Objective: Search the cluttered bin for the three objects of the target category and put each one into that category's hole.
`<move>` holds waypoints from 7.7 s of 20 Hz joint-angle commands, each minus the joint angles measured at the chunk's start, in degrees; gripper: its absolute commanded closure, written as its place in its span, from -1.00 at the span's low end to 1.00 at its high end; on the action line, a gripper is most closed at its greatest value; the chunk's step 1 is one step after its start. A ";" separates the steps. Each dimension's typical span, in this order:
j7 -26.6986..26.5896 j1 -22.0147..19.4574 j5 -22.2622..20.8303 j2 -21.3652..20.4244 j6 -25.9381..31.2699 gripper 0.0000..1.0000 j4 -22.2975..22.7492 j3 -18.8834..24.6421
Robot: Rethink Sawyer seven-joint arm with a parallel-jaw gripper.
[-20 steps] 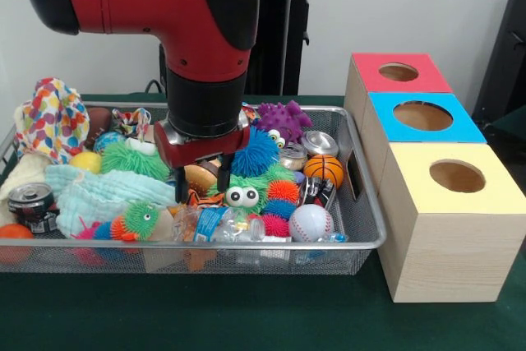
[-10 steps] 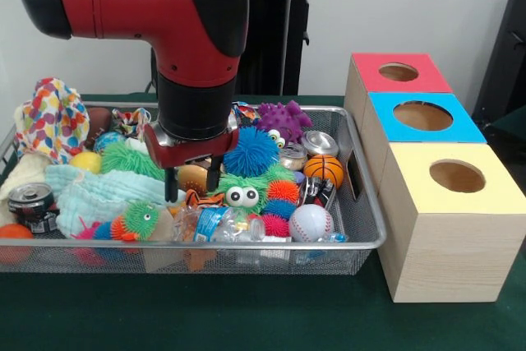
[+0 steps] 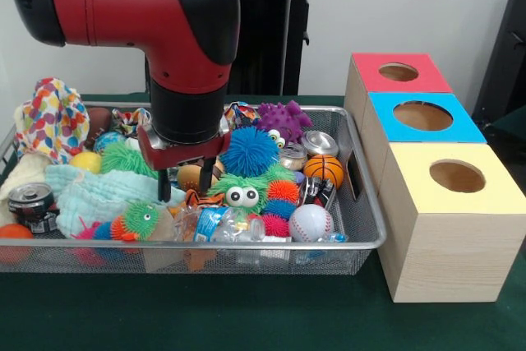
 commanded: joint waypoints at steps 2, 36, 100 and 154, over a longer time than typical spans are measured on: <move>-5.87 -1.34 -0.76 2.59 3.06 -1.00 1.74 -1.82; -6.13 -5.40 8.20 3.18 1.41 -1.00 9.10 2.36; -11.05 -2.19 -3.94 1.55 -4.08 -1.00 0.64 3.58; -7.82 -4.20 4.37 3.51 2.71 -1.00 3.35 0.30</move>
